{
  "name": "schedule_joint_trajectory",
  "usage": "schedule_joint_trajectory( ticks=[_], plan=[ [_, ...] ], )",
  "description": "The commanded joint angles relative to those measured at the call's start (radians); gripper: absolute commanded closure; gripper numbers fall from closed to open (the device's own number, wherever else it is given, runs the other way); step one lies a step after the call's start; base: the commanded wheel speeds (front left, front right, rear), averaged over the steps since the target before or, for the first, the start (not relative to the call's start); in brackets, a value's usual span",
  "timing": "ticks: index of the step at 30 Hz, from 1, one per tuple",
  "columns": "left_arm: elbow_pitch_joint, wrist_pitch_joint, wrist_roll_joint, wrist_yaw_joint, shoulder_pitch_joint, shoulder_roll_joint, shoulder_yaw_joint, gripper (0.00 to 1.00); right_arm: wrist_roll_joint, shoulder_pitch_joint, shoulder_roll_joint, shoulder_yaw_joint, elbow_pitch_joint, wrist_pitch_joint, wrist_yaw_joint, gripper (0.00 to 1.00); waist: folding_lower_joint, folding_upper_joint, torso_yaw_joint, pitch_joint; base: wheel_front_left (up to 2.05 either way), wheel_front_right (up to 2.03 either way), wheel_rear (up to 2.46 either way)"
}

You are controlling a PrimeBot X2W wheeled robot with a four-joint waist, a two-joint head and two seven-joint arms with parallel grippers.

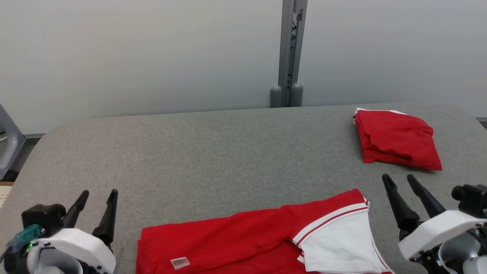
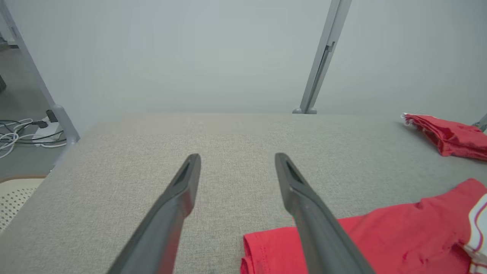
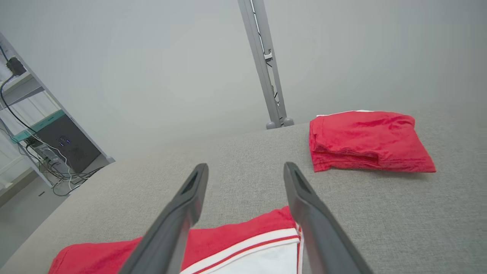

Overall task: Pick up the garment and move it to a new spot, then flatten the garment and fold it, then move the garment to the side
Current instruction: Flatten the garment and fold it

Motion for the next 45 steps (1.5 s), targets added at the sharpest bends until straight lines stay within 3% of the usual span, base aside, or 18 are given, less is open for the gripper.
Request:
schedule_joint_trajectory(
  ticks=[1,6,10,11,16,19,31,37,45],
  plan=[
    [-0.010,-0.005,0.019,0.005,0.008,-0.006,0.028,0.00,-0.008,0.011,0.002,-0.005,0.002,-0.019,0.001,0.00,0.0000,-0.0001,0.002,-0.002,0.00,0.00,0.00],
    [-0.080,-0.004,0.162,0.002,0.149,-0.092,0.263,0.00,-0.048,0.043,0.051,-0.032,0.027,-0.195,0.001,0.00,0.0000,-0.0001,0.005,-0.008,0.00,0.00,0.00],
    [-0.127,-0.004,0.296,-0.034,0.240,-0.174,0.413,0.00,-0.067,0.058,0.063,-0.032,0.080,-0.290,0.001,0.00,0.0000,-0.0001,0.011,-0.008,0.00,0.00,0.00],
    [-0.141,-0.004,0.362,-0.057,0.282,-0.219,0.470,0.00,-0.076,0.063,0.060,-0.032,0.118,-0.325,0.001,0.00,0.0000,-0.0001,0.016,-0.009,0.00,0.00,0.00],
    [-0.136,-0.004,0.466,-0.128,0.356,-0.329,0.561,0.00,-0.068,0.077,0.072,-0.038,0.233,-0.374,0.001,0.00,0.0000,-0.0001,0.030,-0.013,0.00,0.00,0.00],
    [-0.112,-0.004,0.502,-0.173,0.371,-0.367,0.588,0.00,-0.044,0.053,0.079,-0.028,0.305,-0.375,0.001,0.00,0.0000,-0.0001,0.034,-0.012,0.00,0.00,0.00],
    [-0.049,-0.004,0.587,-0.280,0.335,-0.435,0.654,0.00,-0.010,-0.130,0.069,0.004,0.651,-0.193,0.001,0.00,0.0000,-0.0001,0.058,-0.006,0.00,0.00,0.00],
    [-0.020,-0.004,0.603,-0.307,0.332,-0.445,0.660,0.00,0.008,-0.211,0.079,-0.034,0.830,-0.095,0.001,0.00,0.0000,-0.0001,0.092,-0.006,0.00,0.00,0.00],
    [0.002,-0.004,0.611,-0.324,0.325,-0.446,0.657,0.00,0.056,-0.254,0.111,-0.039,0.982,0.052,0.001,0.00,0.0000,-0.0001,0.122,-0.005,0.00,0.00,0.00]
  ],
)
